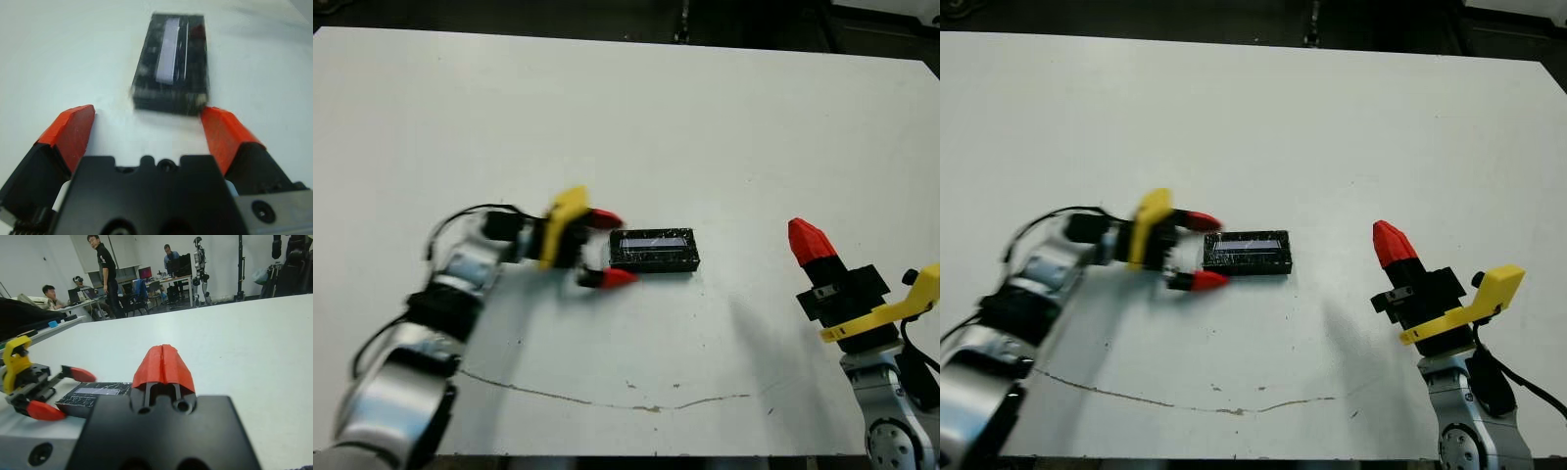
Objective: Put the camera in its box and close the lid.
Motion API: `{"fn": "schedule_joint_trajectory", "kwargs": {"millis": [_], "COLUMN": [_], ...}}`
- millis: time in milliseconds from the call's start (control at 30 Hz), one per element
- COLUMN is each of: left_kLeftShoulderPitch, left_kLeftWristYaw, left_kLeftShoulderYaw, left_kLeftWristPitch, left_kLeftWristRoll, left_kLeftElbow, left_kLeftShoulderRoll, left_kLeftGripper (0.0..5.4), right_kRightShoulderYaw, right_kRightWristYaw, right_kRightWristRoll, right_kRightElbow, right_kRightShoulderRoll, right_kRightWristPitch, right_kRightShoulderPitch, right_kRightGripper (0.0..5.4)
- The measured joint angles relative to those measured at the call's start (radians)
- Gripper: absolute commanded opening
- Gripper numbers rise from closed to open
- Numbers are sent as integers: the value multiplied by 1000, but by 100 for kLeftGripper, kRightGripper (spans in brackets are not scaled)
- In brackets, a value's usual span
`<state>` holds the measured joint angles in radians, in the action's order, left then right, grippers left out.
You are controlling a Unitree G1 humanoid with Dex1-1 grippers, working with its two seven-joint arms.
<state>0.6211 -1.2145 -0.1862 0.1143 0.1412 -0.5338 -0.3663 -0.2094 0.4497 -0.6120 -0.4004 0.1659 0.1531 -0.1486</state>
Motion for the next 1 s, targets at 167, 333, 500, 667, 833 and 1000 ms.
{"fn": "schedule_joint_trajectory", "kwargs": {"millis": [167, 333, 500, 667, 833, 1000], "left_kLeftShoulderPitch": [-22, -39, -69, -164, -229, -228], "left_kLeftWristYaw": [1, 6, 114, 378, 550, 665], "left_kLeftShoulderYaw": [45, 73, 166, 274, 241, 152], "left_kLeftWristPitch": [5, 80, 172, 321, 365, 421], "left_kLeftWristRoll": [10, 14, 80, 236, 327, 343], "left_kLeftElbow": [8, 71, 215, 528, 734, 801], "left_kLeftShoulderRoll": [-100, -178, -184, -35, 140, 235], "left_kLeftGripper": [539, 539, 539, 487, 411, 333], "right_kRightShoulderYaw": [1, 3, 6, 9, 10, 10], "right_kRightWristYaw": [0, -1, -1, -3, -4, -5], "right_kRightWristRoll": [-2, -2, -1, -2, -2, -2], "right_kRightElbow": [0, 0, -1, -2, -3, 1], "right_kRightShoulderRoll": [0, 0, 0, 1, 1, -2], "right_kRightWristPitch": [1, 1, 1, 4, 5, 4], "right_kRightShoulderPitch": [-1, -1, -1, -1, -1, -1], "right_kRightGripper": [0, 0, 0, 0, 0, 0]}}
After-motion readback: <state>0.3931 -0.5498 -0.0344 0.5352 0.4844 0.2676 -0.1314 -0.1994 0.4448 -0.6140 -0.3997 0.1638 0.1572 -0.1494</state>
